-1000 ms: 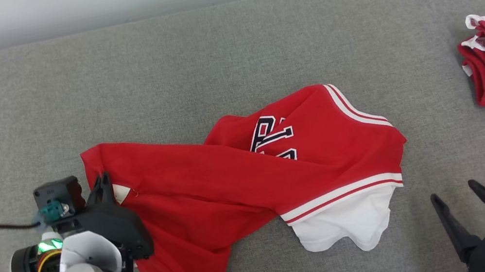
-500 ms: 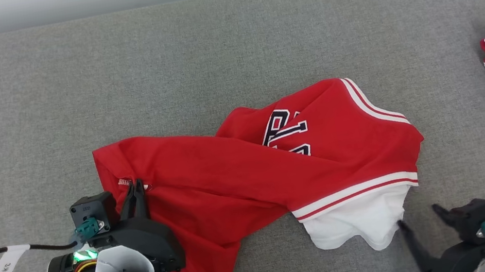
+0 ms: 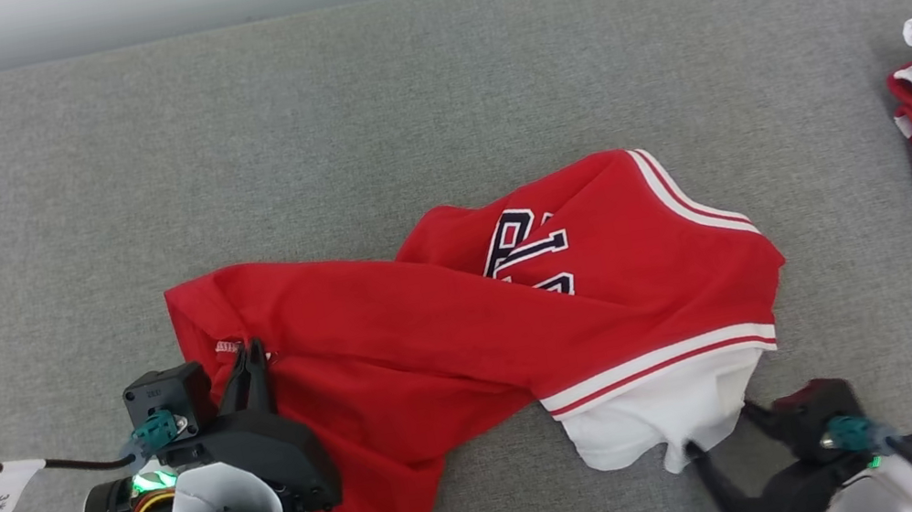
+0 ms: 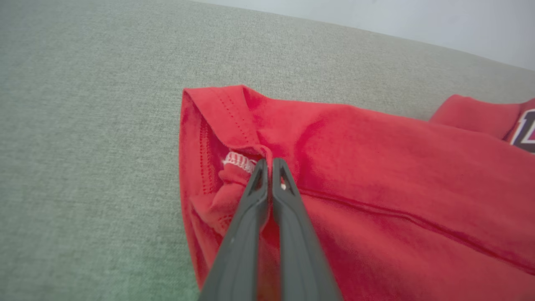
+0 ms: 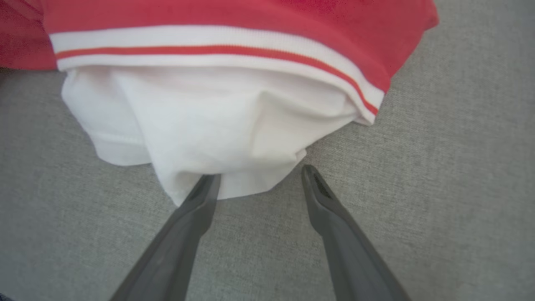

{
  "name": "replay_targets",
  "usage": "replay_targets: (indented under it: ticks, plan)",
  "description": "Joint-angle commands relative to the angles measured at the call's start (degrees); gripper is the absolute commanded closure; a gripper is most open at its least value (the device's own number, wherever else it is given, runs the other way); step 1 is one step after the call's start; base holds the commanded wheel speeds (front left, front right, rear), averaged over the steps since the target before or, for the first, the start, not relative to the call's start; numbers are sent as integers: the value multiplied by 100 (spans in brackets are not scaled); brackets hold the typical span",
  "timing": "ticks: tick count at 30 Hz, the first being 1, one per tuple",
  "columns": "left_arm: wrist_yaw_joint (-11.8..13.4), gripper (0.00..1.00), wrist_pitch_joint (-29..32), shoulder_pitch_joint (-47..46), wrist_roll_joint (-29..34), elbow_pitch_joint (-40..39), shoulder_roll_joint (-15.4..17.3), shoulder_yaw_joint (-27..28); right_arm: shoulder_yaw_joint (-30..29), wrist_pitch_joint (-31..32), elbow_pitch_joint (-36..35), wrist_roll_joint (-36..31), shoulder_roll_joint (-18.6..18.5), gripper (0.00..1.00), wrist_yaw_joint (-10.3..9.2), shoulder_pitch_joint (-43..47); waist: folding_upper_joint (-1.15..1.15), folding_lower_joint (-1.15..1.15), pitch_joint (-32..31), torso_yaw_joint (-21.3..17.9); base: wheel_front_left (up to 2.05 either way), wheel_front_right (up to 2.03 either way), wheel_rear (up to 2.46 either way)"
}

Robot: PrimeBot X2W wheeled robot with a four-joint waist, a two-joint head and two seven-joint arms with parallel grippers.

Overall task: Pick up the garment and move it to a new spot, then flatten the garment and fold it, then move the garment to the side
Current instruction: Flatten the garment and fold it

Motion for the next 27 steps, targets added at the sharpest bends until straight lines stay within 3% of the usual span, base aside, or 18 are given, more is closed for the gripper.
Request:
replay_targets:
  ticks: [1,9,10,11,12,17,25,26,27]
  plan:
    - [-2,100,4,-54,-9,-22,-11,-13,137,-56,66,70,40,0,-14,-106,0,0,47,48,0,0,0]
    - [-41,100,-16,-114,-58,8,-10,-22,510,-108,105,390,14,0,-13,-238,0,0,117,90,0,0,0]
    - [-41,100,-21,-111,-65,14,-4,-18,434,-165,88,351,39,13,-13,-280,0,0,115,81,0,0,0]
    - [-43,100,-14,-109,-81,20,13,-10,111,-340,82,173,114,77,-14,-385,0,0,104,62,0,0,0]
    - [-43,100,-6,-110,-85,23,21,-7,-20,-440,98,50,168,100,-14,-428,0,0,94,51,0,0,0]
    - [-18,100,32,-106,-66,-26,62,-38,-572,-761,157,-378,349,100,-14,-765,0,0,55,6,0,0,0]
    - [33,100,23,-34,-61,-117,132,-36,-1357,-636,-140,-685,472,100,-14,-952,0,0,-50,39,0,0,0]
    - [35,100,21,-12,-72,-126,143,-30,-1459,-522,-163,-642,477,88,-14,-898,0,0,-62,44,0,0,0]
    - [35,100,19,4,-84,-133,144,-27,-1482,-336,-161,-617,480,45,-14,-796,0,0,-75,52,0,0,0]
